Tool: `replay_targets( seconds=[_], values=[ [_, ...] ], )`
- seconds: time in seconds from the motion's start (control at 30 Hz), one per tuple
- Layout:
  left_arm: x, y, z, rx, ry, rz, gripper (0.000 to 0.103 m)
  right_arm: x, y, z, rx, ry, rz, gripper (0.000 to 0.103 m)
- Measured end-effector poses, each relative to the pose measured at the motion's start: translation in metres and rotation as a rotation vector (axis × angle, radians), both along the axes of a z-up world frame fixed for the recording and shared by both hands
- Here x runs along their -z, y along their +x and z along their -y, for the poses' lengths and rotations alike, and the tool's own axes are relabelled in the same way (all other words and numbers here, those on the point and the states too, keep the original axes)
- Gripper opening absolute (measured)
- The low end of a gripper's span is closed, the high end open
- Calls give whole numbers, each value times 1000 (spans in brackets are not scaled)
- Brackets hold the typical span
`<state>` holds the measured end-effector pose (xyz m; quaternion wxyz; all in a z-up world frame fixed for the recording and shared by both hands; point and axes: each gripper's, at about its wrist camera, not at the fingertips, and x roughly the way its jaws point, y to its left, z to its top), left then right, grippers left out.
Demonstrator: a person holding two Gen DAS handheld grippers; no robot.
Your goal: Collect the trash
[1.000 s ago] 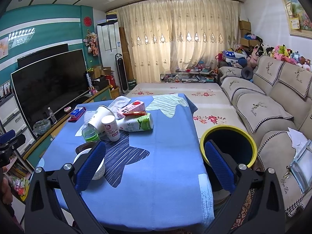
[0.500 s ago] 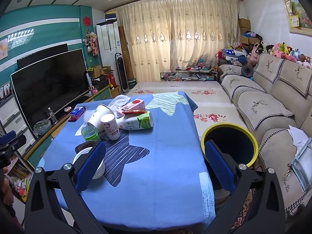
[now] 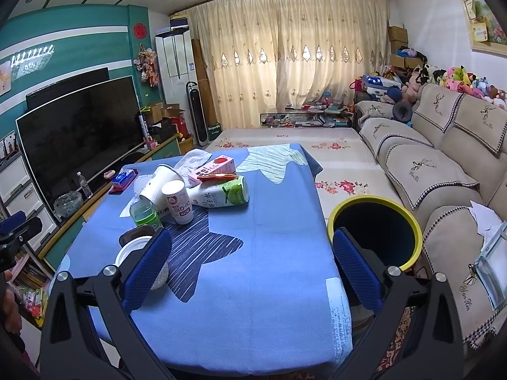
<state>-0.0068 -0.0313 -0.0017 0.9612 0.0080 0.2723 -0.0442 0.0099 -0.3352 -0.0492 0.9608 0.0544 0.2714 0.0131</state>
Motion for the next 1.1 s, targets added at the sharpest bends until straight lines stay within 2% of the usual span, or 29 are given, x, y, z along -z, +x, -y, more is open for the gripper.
replay_targets(
  seconds=[0.27,0.5,0.57,0.63,0.67,0.73,0.97,1.03,1.1],
  values=[
    [7,13,-4,-14,0,-7,99,8,12,-8,-26,6,-22,97],
    [19,36,-23,-58,-14,-29,99,40,54,-58,-204,18,-148,96],
    [25,44,-28,-61,-20,-42,99,49,67,-72,-239,22,-181,87],
    [30,51,-31,-62,-22,-50,99,56,78,-83,-262,21,-213,71],
    [32,54,-32,-66,-20,-52,99,60,85,-90,-275,19,-235,68],
    [38,59,-36,-70,-16,-54,99,68,95,-101,-298,19,-275,52],
    [52,79,-42,-63,-33,-83,99,97,122,-125,-333,2,-410,24],
    [57,83,-42,-58,-35,-89,99,105,124,-127,-342,24,-436,10],
    [60,86,-42,-58,-35,-94,99,106,125,-124,-351,45,-438,8]
  ],
)
